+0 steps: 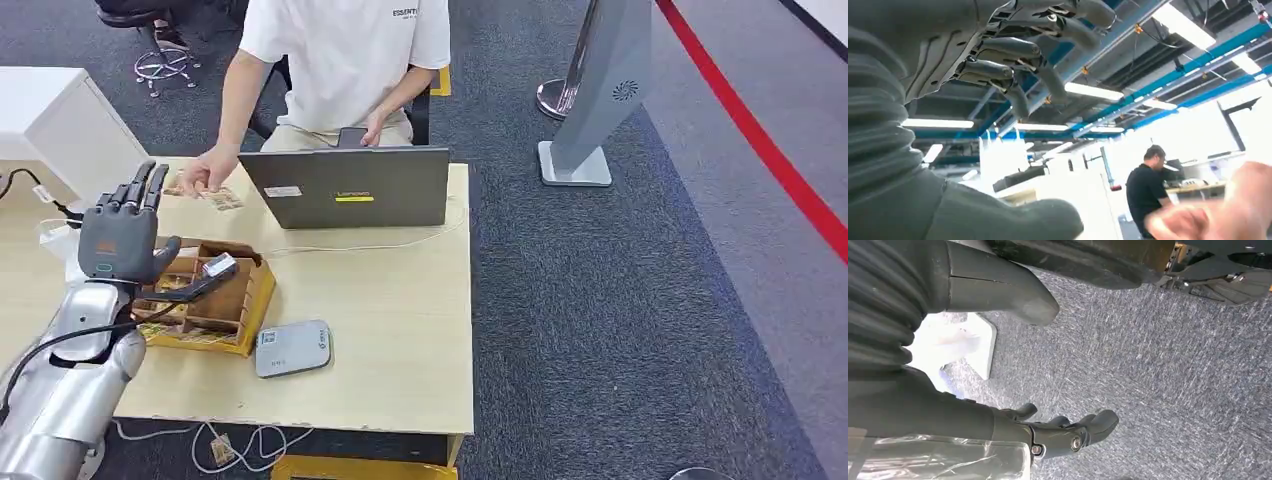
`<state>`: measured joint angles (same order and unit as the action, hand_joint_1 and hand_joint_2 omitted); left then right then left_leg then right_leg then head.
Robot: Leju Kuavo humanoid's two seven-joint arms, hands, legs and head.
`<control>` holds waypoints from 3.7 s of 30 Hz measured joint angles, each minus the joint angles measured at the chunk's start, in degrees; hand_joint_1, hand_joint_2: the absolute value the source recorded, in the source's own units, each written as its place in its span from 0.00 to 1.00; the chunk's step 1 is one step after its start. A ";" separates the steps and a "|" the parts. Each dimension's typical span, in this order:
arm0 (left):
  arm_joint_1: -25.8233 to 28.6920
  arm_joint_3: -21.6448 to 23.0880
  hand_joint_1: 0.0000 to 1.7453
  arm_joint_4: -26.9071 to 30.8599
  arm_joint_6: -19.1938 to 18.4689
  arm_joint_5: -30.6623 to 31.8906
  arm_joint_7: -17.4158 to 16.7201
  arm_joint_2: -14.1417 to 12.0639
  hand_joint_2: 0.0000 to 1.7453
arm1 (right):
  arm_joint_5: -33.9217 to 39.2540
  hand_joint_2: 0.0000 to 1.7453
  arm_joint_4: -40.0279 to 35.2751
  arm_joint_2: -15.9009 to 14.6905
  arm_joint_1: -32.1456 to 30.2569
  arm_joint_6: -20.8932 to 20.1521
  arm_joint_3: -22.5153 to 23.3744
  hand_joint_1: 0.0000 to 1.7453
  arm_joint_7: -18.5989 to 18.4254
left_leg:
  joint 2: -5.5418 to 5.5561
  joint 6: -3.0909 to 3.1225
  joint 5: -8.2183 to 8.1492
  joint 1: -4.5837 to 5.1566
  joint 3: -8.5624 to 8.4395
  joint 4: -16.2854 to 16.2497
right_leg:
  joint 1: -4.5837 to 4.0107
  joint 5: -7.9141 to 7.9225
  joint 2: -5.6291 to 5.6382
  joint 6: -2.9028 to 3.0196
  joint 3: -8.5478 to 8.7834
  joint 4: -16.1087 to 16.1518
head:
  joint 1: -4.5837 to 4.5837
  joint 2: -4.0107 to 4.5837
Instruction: Pass the card to the sensor for recognition and then transmit it.
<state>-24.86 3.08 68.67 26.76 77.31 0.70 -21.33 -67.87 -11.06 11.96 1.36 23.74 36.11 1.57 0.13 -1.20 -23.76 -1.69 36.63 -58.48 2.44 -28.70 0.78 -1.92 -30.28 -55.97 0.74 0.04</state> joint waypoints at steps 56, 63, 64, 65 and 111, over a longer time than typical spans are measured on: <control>25.29 5.66 0.00 28.37 -23.65 0.04 -8.37 -5.40 1.00 | 1.22 1.00 0.02 0.77 0.07 2.73 4.63 0.00 -1.38 | 0.05 0.02 -0.13 0.00 0.02 0.02 | -0.01 -0.18 -0.09 -0.06 0.04 0.02 | 0.00 0.00; 24.52 2.87 0.00 24.54 -23.48 0.30 -8.74 -4.33 1.00 | 0.83 1.00 0.02 0.77 0.09 2.69 4.66 0.00 -1.64 | 0.05 0.02 -0.13 0.00 0.02 0.02 | -0.01 -0.18 -0.09 -0.06 0.04 0.02 | 0.00 0.00; 24.44 2.40 0.00 23.94 -23.52 0.35 -8.90 -4.15 1.00 | 0.79 1.00 0.02 0.77 0.10 2.69 4.66 0.00 -1.75 | 0.05 0.02 -0.13 0.00 0.02 0.02 | -0.01 -0.18 -0.09 -0.06 0.04 0.02 | -0.02 0.00; 24.38 1.94 0.00 23.37 -23.52 0.43 -9.03 -4.04 1.00 | 0.74 1.00 0.02 0.76 0.09 2.69 4.68 0.00 -1.75 | 0.05 0.02 -0.13 0.00 0.02 0.02 | -0.01 -0.18 -0.09 -0.06 0.04 0.02 | 0.02 0.00; 23.78 -0.37 1.00 19.94 -21.08 2.05 -6.27 0.00 1.00 | -0.11 1.00 0.09 0.77 0.20 2.76 5.11 0.00 -1.73 | 0.06 0.02 -0.13 0.00 0.02 0.02 | -0.01 -0.18 -0.09 -0.06 0.04 0.02 | 0.00 0.00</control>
<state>-1.08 2.71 88.61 5.67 79.36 -5.57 -21.33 -67.98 -10.97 12.72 1.56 26.49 41.22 -0.15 0.19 -1.18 -23.89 -1.69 36.65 -58.46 2.43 -28.88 0.69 -1.99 -30.24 -55.95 0.74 0.04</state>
